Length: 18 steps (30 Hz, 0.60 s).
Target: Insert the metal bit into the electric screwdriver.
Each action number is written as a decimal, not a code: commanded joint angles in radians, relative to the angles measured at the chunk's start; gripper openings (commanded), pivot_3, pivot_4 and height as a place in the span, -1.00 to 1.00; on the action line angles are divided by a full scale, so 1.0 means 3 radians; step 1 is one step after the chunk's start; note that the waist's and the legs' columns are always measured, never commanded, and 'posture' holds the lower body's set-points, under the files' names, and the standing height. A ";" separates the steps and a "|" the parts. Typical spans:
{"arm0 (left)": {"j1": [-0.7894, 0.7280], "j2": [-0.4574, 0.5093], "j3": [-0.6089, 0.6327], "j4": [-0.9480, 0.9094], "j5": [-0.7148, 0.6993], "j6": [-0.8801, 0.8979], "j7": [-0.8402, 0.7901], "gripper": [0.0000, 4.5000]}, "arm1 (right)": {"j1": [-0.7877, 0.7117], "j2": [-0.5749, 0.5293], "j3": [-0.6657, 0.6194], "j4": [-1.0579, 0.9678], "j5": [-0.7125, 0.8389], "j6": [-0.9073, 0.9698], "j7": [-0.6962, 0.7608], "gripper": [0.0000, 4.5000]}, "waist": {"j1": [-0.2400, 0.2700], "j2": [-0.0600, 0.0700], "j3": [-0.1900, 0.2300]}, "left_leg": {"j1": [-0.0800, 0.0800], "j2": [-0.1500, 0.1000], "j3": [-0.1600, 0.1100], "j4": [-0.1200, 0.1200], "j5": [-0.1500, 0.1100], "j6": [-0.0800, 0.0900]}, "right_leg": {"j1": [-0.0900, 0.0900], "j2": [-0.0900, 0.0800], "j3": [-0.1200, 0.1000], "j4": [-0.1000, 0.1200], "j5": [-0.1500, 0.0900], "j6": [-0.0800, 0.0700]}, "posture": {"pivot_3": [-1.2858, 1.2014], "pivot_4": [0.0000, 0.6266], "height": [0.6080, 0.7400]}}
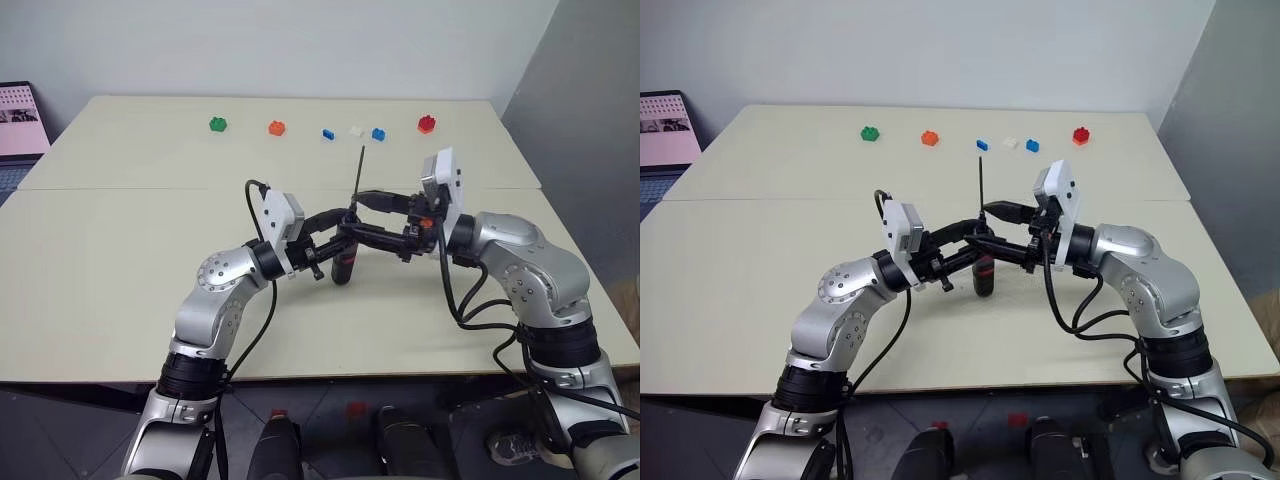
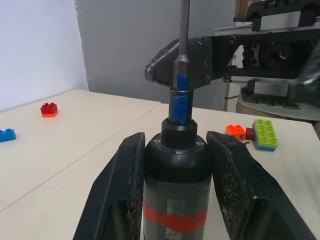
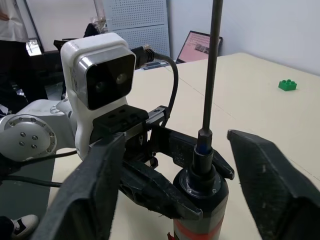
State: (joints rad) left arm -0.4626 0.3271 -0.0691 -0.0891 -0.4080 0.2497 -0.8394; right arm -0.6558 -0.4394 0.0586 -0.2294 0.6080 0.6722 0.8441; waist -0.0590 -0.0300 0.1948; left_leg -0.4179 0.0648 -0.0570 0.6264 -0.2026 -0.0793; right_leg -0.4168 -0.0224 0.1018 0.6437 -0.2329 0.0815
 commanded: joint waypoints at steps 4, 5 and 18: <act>-0.0024 0.0014 -0.0001 -0.0021 0.0011 -0.0020 -0.0006 -0.30 | -0.0105 -0.0077 -0.0211 -0.0184 0.0163 0.0052 -0.0034 0.57 | 0.0000 0.0000 0.0000 | 0.0000 0.0000 0.0000 -0.0001 0.0000 0.0000 | -0.0001 0.0000 0.0000 0.0000 0.0000 0.0000 | 0.03 -0.52 1.00; -0.0025 0.0014 -0.0003 -0.0020 0.0011 -0.0020 -0.0007 -0.30 | -0.0102 -0.0082 -0.0218 -0.0189 0.0174 0.0054 -0.0032 0.57 | 0.0000 0.0000 0.0000 | 0.0000 0.0000 0.0000 -0.0001 0.0000 0.0000 | -0.0001 0.0000 0.0000 0.0000 0.0000 0.0000 | 0.03 -0.52 1.00; -0.0313 0.0278 -0.0017 0.0050 0.0270 -0.0007 -0.0001 -0.30 | -0.0037 -0.0454 -0.0412 -0.0342 0.0153 0.0026 -0.0057 1.00 | 0.0003 -0.0001 0.0001 | -0.0007 0.0000 0.0000 0.0000 0.0000 0.0000 | -0.0008 0.0000 0.0000 0.0001 0.0000 0.0000 | 0.03 -0.52 1.00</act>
State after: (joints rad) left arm -0.4998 0.3511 -0.0801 -0.0716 -0.3924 0.2563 -0.8408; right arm -0.6598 -0.5292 0.0056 -0.2755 0.6481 0.6923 0.8267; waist -0.0581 -0.0303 0.1950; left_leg -0.4211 0.0648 -0.0569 0.6266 -0.2026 -0.0793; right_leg -0.4199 -0.0224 0.1018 0.6440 -0.2329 0.0815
